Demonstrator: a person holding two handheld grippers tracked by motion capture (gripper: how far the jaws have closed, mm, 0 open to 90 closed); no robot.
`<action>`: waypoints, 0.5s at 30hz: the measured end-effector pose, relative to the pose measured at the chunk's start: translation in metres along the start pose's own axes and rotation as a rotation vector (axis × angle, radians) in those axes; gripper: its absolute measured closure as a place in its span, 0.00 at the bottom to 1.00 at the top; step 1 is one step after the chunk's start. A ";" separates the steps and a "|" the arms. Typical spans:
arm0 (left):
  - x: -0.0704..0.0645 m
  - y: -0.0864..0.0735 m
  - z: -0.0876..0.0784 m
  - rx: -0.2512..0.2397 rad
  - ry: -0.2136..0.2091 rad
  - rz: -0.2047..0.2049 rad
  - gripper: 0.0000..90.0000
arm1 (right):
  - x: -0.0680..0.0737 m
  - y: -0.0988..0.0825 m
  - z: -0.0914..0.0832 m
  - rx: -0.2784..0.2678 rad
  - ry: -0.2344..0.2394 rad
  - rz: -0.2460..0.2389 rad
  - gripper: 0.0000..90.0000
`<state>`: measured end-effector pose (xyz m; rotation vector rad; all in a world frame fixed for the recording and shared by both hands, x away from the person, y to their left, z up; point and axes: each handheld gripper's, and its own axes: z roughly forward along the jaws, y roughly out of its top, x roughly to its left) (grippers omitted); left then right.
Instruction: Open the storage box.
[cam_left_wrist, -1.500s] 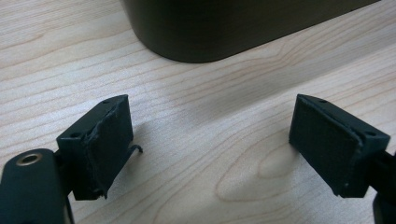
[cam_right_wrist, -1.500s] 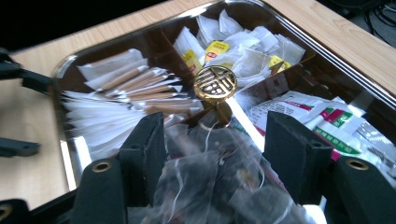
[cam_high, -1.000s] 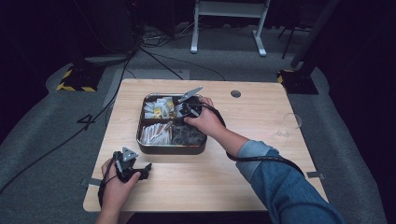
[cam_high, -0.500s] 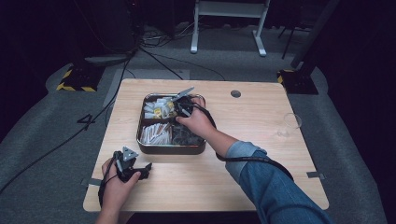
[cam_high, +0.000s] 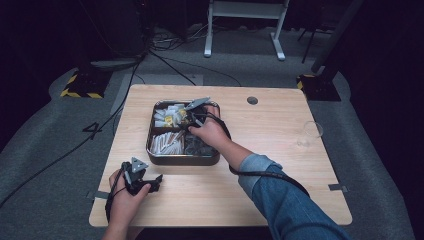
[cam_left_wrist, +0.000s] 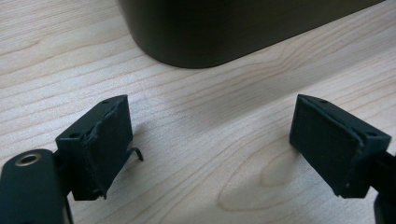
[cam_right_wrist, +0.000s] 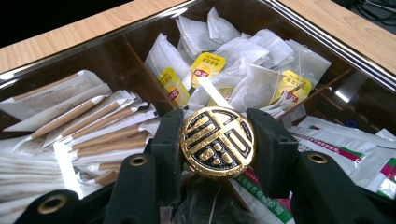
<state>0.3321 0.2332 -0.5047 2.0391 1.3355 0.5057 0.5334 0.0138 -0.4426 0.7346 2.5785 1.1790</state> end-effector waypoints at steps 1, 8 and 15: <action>0.000 0.000 0.000 0.000 0.000 0.000 0.15 | 0.000 0.000 0.000 0.002 -0.002 0.002 0.65; 0.000 0.000 0.000 0.002 0.000 0.001 0.15 | -0.001 0.000 0.001 -0.004 0.011 -0.015 0.65; 0.000 0.000 0.000 0.002 0.000 0.001 0.15 | 0.001 0.001 0.000 -0.003 -0.009 -0.006 0.66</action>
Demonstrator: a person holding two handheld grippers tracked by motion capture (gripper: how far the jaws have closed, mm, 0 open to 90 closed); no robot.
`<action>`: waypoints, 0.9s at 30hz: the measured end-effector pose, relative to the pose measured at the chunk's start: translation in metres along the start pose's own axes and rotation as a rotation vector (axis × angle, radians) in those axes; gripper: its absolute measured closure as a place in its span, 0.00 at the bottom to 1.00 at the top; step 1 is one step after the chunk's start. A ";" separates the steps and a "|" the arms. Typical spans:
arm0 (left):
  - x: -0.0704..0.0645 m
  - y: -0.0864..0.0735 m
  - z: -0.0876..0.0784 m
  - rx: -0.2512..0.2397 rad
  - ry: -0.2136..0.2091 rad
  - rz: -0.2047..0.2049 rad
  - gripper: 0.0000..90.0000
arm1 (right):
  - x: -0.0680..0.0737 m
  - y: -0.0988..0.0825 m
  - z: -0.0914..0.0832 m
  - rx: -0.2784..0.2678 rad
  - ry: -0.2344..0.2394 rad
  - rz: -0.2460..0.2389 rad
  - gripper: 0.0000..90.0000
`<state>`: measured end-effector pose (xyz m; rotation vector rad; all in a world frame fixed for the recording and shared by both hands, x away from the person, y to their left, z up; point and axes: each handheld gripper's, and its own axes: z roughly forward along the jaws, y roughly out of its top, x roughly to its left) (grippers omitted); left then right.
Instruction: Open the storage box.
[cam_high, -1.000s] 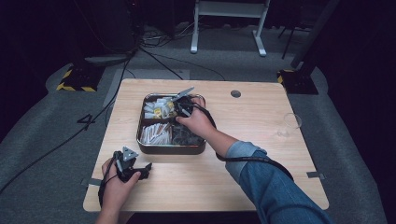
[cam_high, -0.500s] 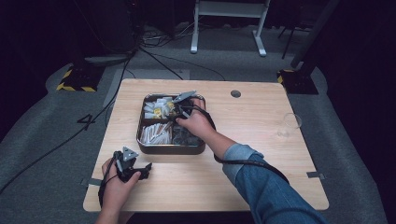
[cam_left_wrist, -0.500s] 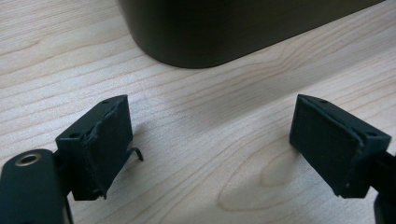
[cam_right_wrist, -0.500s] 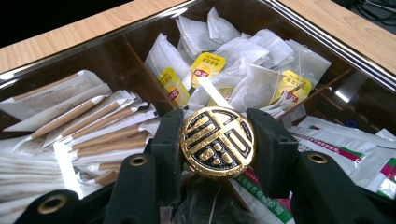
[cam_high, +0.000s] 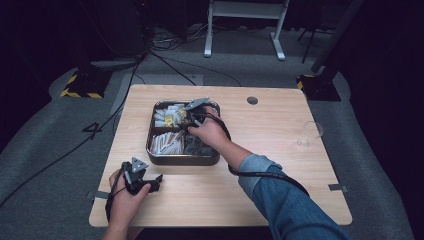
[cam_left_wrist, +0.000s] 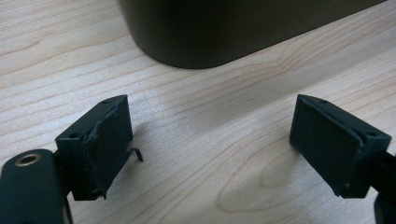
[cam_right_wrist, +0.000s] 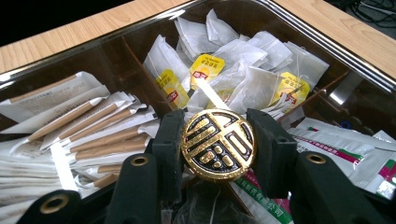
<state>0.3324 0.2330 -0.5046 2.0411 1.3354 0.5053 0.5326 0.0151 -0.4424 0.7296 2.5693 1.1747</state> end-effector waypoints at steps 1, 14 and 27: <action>0.000 0.000 0.000 -0.002 0.000 -0.001 0.15 | 0.000 0.000 0.000 -0.002 0.000 0.001 0.66; 0.000 0.000 0.000 0.002 -0.001 0.000 0.15 | 0.000 0.000 -0.002 -0.019 -0.005 0.003 0.66; 0.000 0.000 0.000 0.003 -0.001 0.001 0.15 | -0.014 0.019 -0.039 -0.098 0.006 0.018 0.66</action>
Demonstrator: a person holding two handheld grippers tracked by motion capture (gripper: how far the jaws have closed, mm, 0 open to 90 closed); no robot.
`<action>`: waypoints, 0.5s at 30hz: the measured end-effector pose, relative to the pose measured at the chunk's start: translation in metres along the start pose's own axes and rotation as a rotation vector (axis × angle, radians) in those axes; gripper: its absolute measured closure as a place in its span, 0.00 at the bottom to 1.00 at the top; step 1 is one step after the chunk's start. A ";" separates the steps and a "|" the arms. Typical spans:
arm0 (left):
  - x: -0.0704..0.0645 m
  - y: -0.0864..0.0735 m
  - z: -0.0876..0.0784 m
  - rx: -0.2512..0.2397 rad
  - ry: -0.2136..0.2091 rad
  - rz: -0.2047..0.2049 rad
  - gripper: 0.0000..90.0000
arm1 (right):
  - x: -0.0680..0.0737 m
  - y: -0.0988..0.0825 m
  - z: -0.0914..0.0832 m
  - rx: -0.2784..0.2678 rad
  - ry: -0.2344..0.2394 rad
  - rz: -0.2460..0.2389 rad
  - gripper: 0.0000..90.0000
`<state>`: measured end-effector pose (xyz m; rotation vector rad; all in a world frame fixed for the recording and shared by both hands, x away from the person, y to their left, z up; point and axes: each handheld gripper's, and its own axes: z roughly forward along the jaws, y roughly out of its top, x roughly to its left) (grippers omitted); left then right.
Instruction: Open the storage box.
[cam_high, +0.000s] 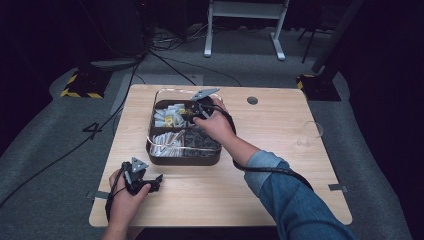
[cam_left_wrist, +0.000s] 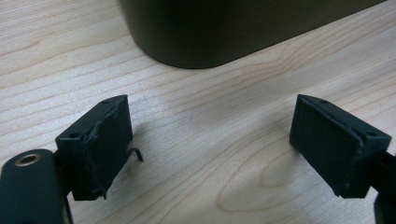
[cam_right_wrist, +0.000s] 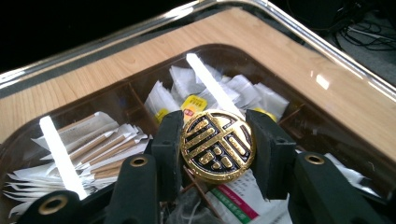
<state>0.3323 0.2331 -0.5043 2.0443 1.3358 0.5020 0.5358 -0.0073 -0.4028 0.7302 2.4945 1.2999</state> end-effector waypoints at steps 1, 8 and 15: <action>0.000 0.000 0.000 0.000 0.000 0.000 0.15 | -0.002 0.001 -0.003 -0.003 0.000 0.000 0.66; 0.001 0.000 0.000 -0.002 -0.006 0.003 0.15 | -0.014 0.005 -0.026 -0.021 -0.006 0.004 0.66; 0.000 0.000 0.000 0.000 -0.004 0.006 0.15 | -0.031 0.000 -0.046 -0.020 -0.034 0.018 0.66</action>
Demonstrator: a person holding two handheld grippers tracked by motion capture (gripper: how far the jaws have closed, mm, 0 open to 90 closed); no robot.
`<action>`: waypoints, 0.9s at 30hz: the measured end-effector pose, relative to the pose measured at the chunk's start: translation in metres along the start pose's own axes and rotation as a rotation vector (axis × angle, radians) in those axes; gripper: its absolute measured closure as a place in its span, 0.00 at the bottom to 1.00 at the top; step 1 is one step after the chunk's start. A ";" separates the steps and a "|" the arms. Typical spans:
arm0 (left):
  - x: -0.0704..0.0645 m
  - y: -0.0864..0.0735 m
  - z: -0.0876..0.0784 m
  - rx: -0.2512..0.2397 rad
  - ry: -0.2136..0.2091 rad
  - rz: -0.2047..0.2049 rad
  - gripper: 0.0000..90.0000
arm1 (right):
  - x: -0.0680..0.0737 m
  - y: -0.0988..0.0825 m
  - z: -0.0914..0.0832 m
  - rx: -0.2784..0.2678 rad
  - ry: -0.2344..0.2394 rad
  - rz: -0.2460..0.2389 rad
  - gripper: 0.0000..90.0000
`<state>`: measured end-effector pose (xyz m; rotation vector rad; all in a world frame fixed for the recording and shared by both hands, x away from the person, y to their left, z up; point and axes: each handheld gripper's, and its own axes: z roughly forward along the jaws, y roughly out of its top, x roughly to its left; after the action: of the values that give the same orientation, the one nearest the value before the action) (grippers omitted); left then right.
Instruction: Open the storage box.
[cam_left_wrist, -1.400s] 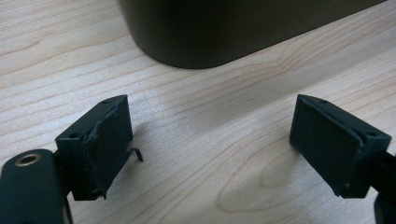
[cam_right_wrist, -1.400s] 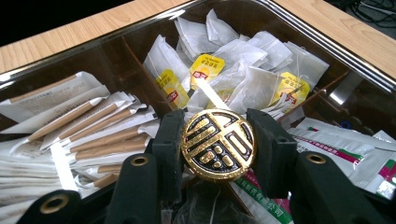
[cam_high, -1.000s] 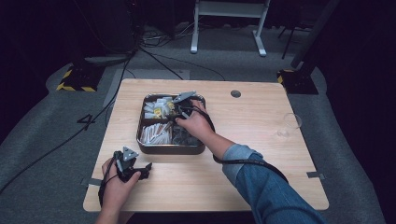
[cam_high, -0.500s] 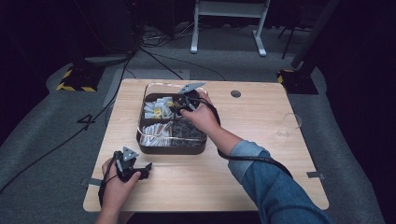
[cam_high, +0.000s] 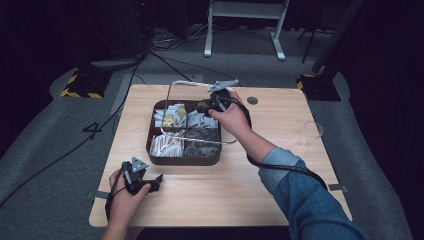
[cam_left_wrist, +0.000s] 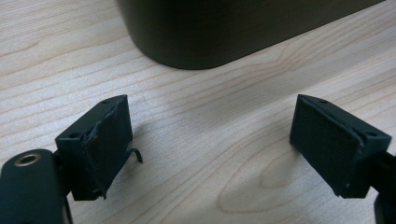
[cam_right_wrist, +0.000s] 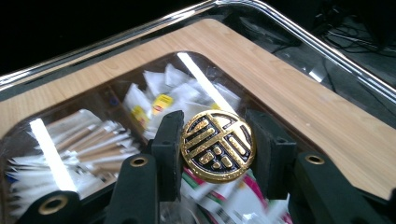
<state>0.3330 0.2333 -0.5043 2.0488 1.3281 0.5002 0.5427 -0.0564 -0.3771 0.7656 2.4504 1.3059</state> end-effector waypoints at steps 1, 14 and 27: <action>0.000 0.000 0.000 0.000 0.000 0.000 0.15 | -0.007 -0.003 -0.007 0.004 -0.010 0.004 0.66; 0.000 0.000 0.000 0.000 -0.002 -0.001 0.15 | -0.055 -0.024 -0.050 0.019 -0.081 0.032 0.66; 0.000 0.000 0.000 0.000 -0.001 0.002 0.15 | -0.096 -0.048 -0.075 0.049 -0.145 0.074 0.66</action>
<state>0.3332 0.2336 -0.5044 2.0503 1.3256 0.5002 0.5720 -0.1836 -0.3760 0.9367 2.3682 1.1744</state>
